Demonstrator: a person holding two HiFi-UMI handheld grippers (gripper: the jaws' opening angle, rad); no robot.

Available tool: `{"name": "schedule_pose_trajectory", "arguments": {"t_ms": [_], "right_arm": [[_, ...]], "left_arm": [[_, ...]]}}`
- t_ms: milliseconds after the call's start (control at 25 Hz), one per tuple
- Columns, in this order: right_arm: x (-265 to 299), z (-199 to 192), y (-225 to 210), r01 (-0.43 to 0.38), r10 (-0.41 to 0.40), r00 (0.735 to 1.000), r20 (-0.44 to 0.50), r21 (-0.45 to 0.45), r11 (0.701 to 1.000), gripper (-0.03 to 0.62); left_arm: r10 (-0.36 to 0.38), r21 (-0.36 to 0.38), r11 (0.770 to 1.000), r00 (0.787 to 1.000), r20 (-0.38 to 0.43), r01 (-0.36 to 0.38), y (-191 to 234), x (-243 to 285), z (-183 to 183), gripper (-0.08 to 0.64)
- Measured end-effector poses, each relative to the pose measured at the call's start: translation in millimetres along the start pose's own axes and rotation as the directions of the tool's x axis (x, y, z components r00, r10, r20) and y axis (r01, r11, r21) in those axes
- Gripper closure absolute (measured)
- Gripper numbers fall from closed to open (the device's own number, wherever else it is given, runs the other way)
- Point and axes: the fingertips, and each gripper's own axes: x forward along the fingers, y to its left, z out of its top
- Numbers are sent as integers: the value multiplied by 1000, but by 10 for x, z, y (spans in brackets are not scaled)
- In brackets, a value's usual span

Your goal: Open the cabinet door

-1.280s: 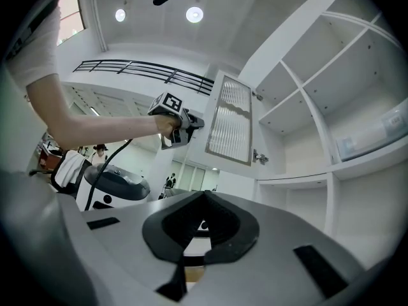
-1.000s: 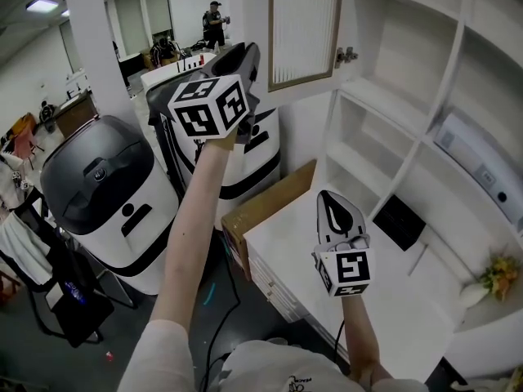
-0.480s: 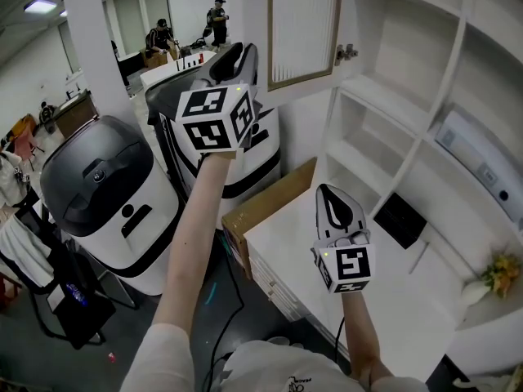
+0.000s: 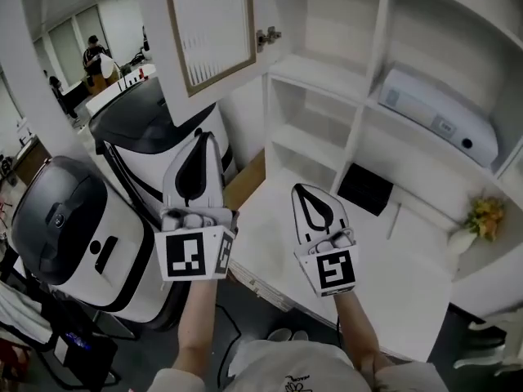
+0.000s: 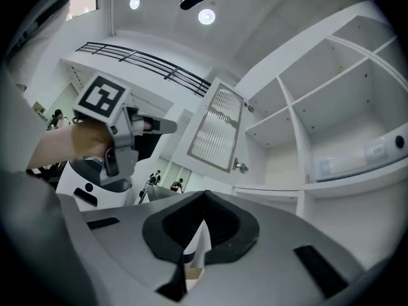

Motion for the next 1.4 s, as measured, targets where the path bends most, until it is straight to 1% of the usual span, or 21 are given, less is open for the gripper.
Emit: {"name": "schedule_pose_trajectory", "arguments": {"t_ms": [160,200,320,400,480,600,720,800,880,960,1000,1080,1160,1240,1320,1400], "right_arm": [[-306,-81,-195,69,-69,997,-16,6,998,592],[-392,-109,-251,93,-93,995,-23,8,996,592],[-665,-194,-425,174,-173,984,-46,26,984,592],[-857,-271,-547,224,-223,972,-73,15,974,593],[-1063,-356,-673,278,-277,955,-110,-6,961,594],[-1399,-452,-871,369,-366,918,-150,-7,929,592],[-1755,-508,-1057,459,-454,873,-176,-16,888,593],[-2000,-538,-1149,515,-511,838,-192,-29,856,593],[-2255,-574,-1198,571,-566,797,-213,-44,820,594],[-2506,-631,-1210,622,-616,749,-243,-61,781,594],[-2614,-672,-1210,639,-632,730,-261,-66,766,594],[-2793,-773,-1205,661,-648,702,-296,-68,747,594],[-2945,-866,-1198,686,-664,673,-325,-60,725,594],[-3065,-922,-1198,710,-680,647,-344,-52,702,594],[-3133,-943,-1203,721,-690,633,-351,-58,690,594],[-3160,-936,-1216,727,-698,625,-351,-65,684,594]], "left_arm": [[-65,-5,998,997,-51,65,-570,-234,-331,554],[-77,-21,997,995,-57,76,-696,-256,-405,554],[-122,-100,989,989,-81,113,-1064,-291,-629,554],[-169,-138,979,979,-111,153,-1326,-322,-804,554],[-228,-185,962,963,-142,200,-1609,-357,-969,554],[-319,-256,928,933,-166,272,-2047,-411,-1144,554],[-392,-283,898,904,-169,336,-2429,-459,-1228,554],[-438,-304,874,884,-162,378,-2659,-512,-1250,554],[-496,-326,843,854,-157,429,-2893,-618,-1280,554],[-560,-345,803,813,-161,485,-3116,-741,-1330,554],[-585,-352,787,795,-164,507,-3210,-787,-1358,554],[-616,-359,765,770,-165,535,-3363,-832,-1410,554],[-636,-362,749,755,-161,554,-3482,-836,-1435,554],[-649,-366,738,746,-149,568,-3558,-823,-1423,554],[-655,-367,730,742,-139,576,-3600,-808,-1406,554],[-660,-370,725,739,-133,581,-3629,-795,-1398,554]]}}
